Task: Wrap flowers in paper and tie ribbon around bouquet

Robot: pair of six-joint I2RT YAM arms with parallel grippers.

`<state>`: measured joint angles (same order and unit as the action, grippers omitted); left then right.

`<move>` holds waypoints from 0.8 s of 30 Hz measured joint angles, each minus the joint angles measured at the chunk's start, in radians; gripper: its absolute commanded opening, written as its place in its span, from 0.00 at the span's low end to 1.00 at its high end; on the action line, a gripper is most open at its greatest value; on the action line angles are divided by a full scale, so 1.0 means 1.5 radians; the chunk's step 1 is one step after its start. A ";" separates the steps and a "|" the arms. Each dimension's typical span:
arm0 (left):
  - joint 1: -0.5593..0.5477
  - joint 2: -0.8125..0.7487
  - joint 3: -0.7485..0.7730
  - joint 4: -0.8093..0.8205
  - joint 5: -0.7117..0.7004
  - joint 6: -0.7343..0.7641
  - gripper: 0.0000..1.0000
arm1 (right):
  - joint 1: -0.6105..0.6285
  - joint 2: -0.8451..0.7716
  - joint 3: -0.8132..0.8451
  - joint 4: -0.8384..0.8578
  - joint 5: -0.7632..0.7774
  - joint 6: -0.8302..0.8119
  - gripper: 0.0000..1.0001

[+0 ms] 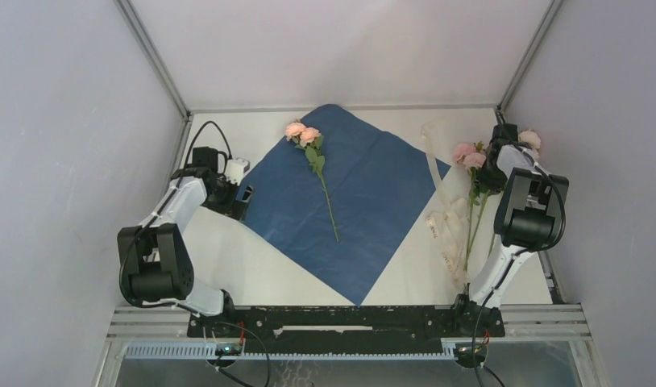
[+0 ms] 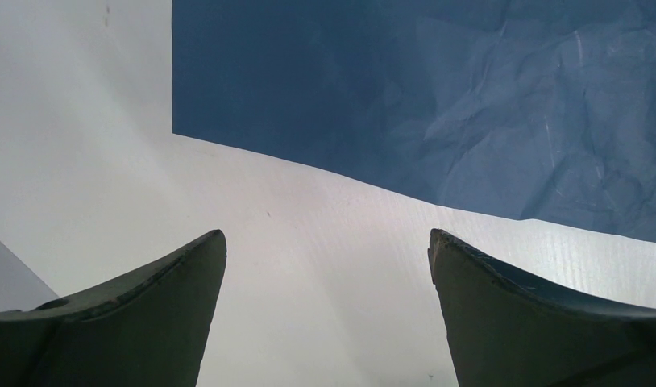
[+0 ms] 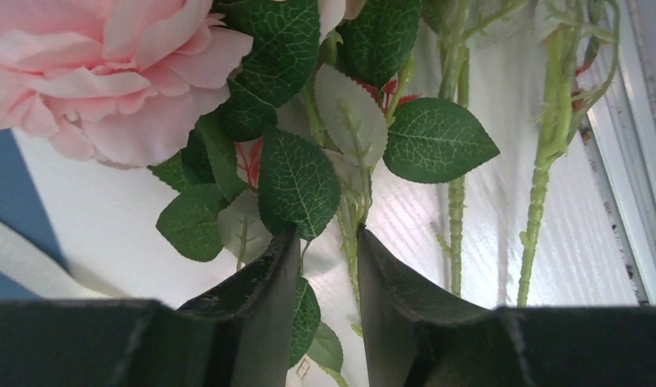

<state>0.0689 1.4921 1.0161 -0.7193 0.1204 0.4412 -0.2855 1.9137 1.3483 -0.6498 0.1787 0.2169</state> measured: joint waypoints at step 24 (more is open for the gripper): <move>0.000 -0.001 0.000 -0.010 0.005 -0.010 0.99 | 0.005 -0.081 -0.016 -0.033 0.051 -0.021 0.55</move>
<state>0.0689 1.4910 1.0161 -0.7349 0.1272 0.4259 -0.2779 1.7927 1.3251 -0.6998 0.2554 0.1848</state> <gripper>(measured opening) 0.993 0.590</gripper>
